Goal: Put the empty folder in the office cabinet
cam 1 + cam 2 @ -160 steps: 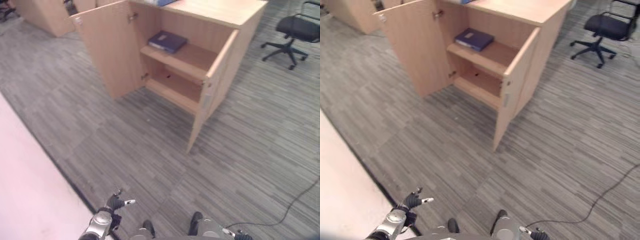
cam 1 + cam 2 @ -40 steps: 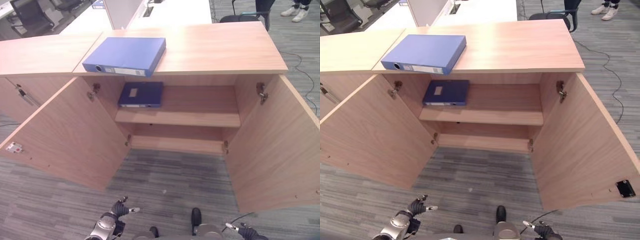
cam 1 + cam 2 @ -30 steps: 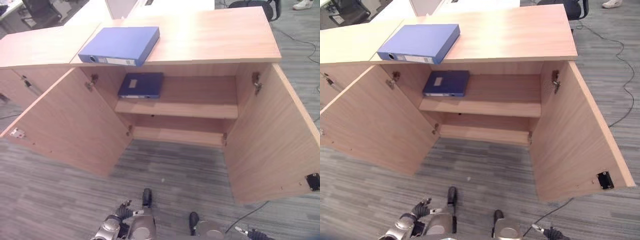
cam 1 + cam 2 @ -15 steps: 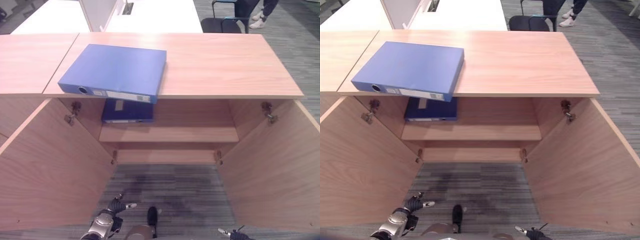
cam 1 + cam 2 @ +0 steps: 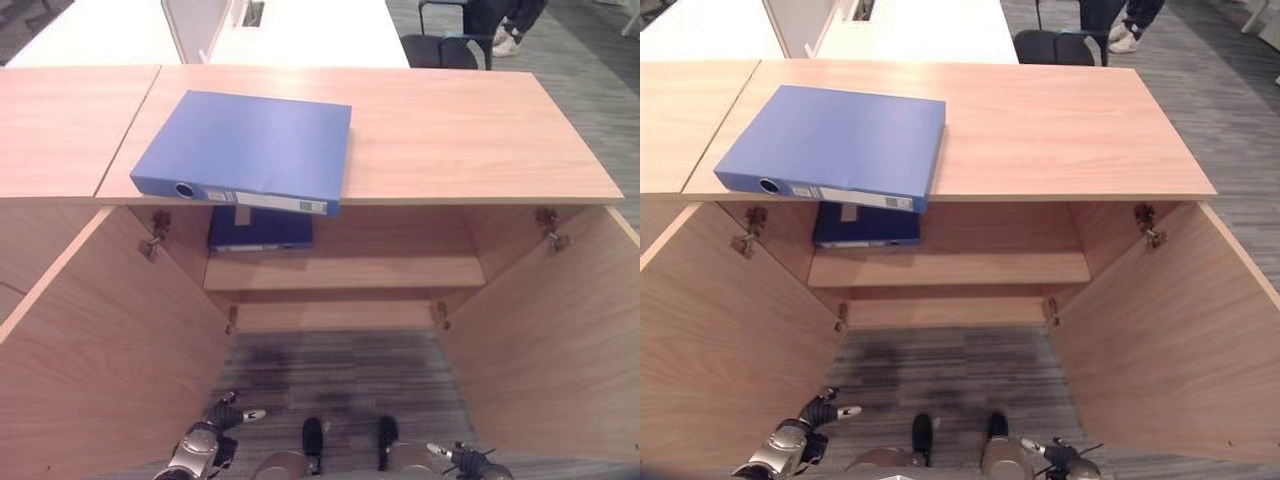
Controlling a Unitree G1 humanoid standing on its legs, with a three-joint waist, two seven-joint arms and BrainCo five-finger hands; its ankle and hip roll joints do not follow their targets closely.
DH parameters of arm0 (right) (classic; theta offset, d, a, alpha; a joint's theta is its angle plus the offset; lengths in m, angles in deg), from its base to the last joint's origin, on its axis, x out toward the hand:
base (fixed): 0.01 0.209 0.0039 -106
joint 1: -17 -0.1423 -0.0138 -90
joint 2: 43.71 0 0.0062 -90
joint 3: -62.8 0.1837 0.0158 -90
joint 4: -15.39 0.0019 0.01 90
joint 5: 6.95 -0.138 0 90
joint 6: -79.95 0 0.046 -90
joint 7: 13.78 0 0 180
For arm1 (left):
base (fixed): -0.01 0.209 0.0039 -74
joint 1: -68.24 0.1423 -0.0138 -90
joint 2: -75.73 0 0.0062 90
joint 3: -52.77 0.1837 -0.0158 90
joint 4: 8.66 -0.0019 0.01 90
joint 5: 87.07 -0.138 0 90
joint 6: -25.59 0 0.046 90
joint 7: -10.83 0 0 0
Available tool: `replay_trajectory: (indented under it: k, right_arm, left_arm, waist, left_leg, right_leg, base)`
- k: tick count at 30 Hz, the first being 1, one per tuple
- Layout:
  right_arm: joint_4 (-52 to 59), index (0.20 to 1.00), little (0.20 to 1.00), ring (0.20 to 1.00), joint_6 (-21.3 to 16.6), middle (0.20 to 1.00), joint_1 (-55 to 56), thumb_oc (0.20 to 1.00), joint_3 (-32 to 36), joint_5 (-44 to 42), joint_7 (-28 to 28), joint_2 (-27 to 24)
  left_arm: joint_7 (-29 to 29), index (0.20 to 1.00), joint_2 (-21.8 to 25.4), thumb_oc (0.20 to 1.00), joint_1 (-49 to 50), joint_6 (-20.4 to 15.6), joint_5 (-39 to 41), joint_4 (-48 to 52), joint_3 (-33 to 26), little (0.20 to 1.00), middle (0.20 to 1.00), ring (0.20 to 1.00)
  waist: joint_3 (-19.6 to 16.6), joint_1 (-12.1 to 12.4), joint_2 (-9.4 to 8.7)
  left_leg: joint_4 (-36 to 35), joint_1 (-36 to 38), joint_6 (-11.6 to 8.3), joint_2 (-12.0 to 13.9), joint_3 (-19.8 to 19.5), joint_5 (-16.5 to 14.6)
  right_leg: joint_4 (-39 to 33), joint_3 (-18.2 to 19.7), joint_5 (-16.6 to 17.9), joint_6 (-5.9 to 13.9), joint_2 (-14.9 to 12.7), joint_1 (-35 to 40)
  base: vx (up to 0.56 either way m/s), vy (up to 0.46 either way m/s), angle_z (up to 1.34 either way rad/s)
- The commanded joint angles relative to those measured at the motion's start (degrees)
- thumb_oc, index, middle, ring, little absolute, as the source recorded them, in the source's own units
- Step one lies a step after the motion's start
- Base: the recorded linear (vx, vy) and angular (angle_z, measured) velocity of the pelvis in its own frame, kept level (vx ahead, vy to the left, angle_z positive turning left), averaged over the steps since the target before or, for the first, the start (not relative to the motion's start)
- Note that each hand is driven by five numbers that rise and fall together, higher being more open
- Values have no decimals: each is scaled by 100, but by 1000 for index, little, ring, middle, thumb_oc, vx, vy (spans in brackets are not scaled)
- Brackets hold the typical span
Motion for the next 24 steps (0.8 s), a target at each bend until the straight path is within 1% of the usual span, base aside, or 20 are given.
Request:
replay_trajectory:
  k: [1, 3, 7, 9, 13, 14, 15, 16, 19, 21, 24]
  right_arm:
    - [1, 1000, 1000, 1000, -94, 1000, -81, 1000, -93, 74, 51, -296]
    - [-152, 1000, 1000, 1000, -63, 1000, 36, 1000, -80, 188, 66, -331]
    - [-228, 1000, 1000, 1000, -47, 1000, 103, 1000, -47, 220, 65, -346]
    - [-248, 1000, 1000, 1000, -41, 1000, 114, 1000, -46, 236, 79, -344]
    - [-249, 1000, 1000, 1000, -43, 1000, 126, 1000, 18, 266, 133, -339]
    - [-285, 1000, 1000, 1000, -44, 1000, 99, 1000, 90, 276, 174, -327]
    - [-357, 1000, 1000, 1000, -50, 1000, 73, 1000, 215, 300, 243, -284]
    - [-430, 1000, 1000, 1000, -42, 1000, 104, 1000, 337, 336, 305, -234]
    - [-506, 1000, 1000, 1000, -27, 1000, 209, 1000, 406, 418, 355, -192]
    - [-506, 1000, 1000, 1000, -20, 1000, 284, 1000, 403, 475, 357, -184]
    - [-487, 1000, 1000, 1000, -2, 1000, 341, 1000, 390, 494, 332, -183]
  left_arm:
    - [62, 1000, -50, 1000, -230, -175, -187, 106, -64, 1000, 1000, 1000]
    - [100, 1000, -88, 1000, -161, -181, -206, 242, -68, 1000, 1000, 1000]
    - [146, 1000, -85, 1000, -147, -188, -251, 331, -74, 1000, 1000, 1000]
    - [247, 1000, -11, 1000, -182, -202, -353, 604, -60, 1000, 1000, 1000]
    - [446, 1000, 280, 1000, -140, -216, -718, 1719, -56, 1000, 1000, 1000]
    - [600, 1000, 515, 1000, -56, -237, -1111, 2506, -99, 1000, 1000, 1000]
    - [801, 1000, 853, 1000, 158, -194, -1819, 3377, -207, 1000, 1000, 1000]
    - [1023, 1000, 1241, 1000, 379, -232, -2625, 4150, -355, 1000, 1000, 1000]
    - [1622, 1000, 1692, 1000, 567, -233, -3766, 4847, -604, 1000, 1000, 1000]
    - [1908, 1000, 1822, 1000, 694, -192, -4187, 5231, -900, 1000, 1000, 1000]
    - [2117, 1000, 1978, 1000, 774, -214, -4516, 5765, -1241, 1000, 1000, 1000]
  waist:
    - [69, 105, 142]
    - [-47, 134, 113]
    - [-141, 148, 89]
    - [-152, 173, 74]
    - [-152, 278, 71]
    - [-137, 362, 71]
    - [-119, 483, 47]
    - [-116, 593, 21]
    - [-150, 695, 0]
    - [-183, 706, -16]
    - [-218, 698, -5]
  left_leg:
    - [395, -193, -493, 428, -159, -250]
    - [239, 30, -563, 455, -228, -232]
    - [198, 117, -618, 519, -273, -175]
    - [190, 158, -636, 542, -310, -168]
    - [190, 180, -660, 568, -440, -143]
    - [186, 171, -670, 565, -504, -130]
    - [189, 171, -681, 558, -585, -120]
    - [185, 178, -691, 555, -652, -123]
    - [166, 206, -710, 551, -699, -145]
    - [151, 238, -716, 543, -723, -165]
    - [138, 269, -726, 544, -736, -178]
  right_leg:
    - [-286, 20, -61, 69, 35, 855]
    - [-646, -92, -56, 36, 64, 1233]
    - [-752, -163, -48, -6, 122, 1377]
    - [-731, -179, -98, -34, 161, 1431]
    - [-708, -280, -147, -55, 187, 1491]
    - [-718, -337, -157, -60, 193, 1520]
    - [-749, -438, -175, -54, 204, 1584]
    - [-777, -515, -194, -47, 213, 1639]
    - [-811, -572, -228, -39, 235, 1712]
    - [-846, -605, -236, -38, 246, 1765]
    - [-878, -625, -240, -44, 258, 1799]
  base:
    - [91, -111, 5]
    - [115, -107, -2]
    - [35, -58, 13]
    - [28, -70, 3]
    - [-1, -42, 11]
    - [-13, -70, 27]
    - [3, -94, 27]
    - [20, -88, 21]
    - [39, -37, 40]
    - [43, -17, 22]
    - [12, -4, 0]
